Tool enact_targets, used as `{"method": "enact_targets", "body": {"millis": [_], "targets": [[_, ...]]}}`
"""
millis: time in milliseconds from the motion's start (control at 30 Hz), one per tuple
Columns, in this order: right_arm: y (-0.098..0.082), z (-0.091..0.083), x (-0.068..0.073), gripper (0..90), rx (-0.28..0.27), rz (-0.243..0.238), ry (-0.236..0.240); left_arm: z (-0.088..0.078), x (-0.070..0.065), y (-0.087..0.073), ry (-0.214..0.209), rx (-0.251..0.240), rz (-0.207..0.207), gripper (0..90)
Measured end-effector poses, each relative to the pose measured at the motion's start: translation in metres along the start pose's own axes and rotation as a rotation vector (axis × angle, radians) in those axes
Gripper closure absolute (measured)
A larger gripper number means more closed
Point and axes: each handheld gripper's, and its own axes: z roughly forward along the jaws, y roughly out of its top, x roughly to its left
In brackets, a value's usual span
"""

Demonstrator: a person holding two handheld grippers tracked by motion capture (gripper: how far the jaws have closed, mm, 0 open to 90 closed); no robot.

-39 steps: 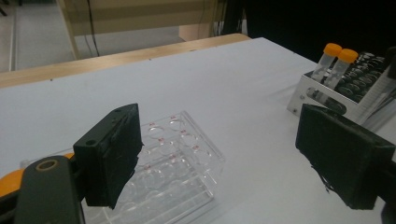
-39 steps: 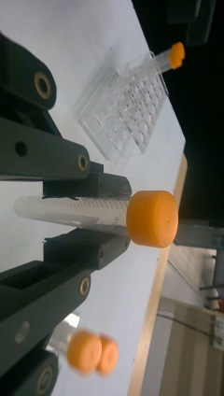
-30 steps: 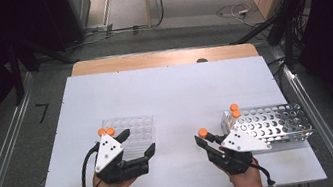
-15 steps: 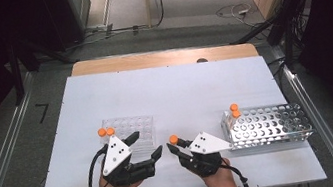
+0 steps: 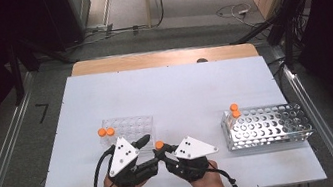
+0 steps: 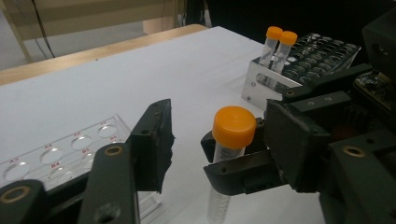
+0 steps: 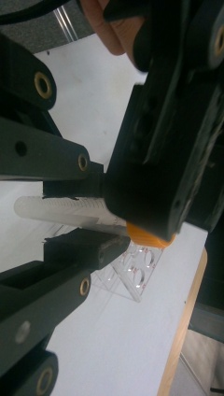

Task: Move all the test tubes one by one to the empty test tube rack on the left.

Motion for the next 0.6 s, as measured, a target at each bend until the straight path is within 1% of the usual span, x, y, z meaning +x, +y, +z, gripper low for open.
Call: {"method": "enact_targets", "body": {"millis": [233, 333, 467, 600], "targets": [[0.0012, 0.0011, 0.0029, 71.5, -0.003, -0.002, 0.011, 0.0009, -0.0002, -0.0011, -0.014, 0.004, 0.005, 58.8], [0.0013, 0.0011, 0.0030, 71.5, -0.002, -0.002, 0.010, 0.0013, -0.0009, -0.0013, -0.018, 0.005, 0.006, 61.8], [0.0013, 0.0011, 0.0027, 71.6, 0.000, -0.003, 0.009, 0.0016, -0.0020, -0.0016, -0.021, 0.007, 0.013, 68.7], [0.0011, 0.0014, 0.0024, 71.6, 0.000, -0.004, 0.009, 0.0014, -0.0016, -0.0015, -0.021, 0.009, 0.012, 69.6]]}}
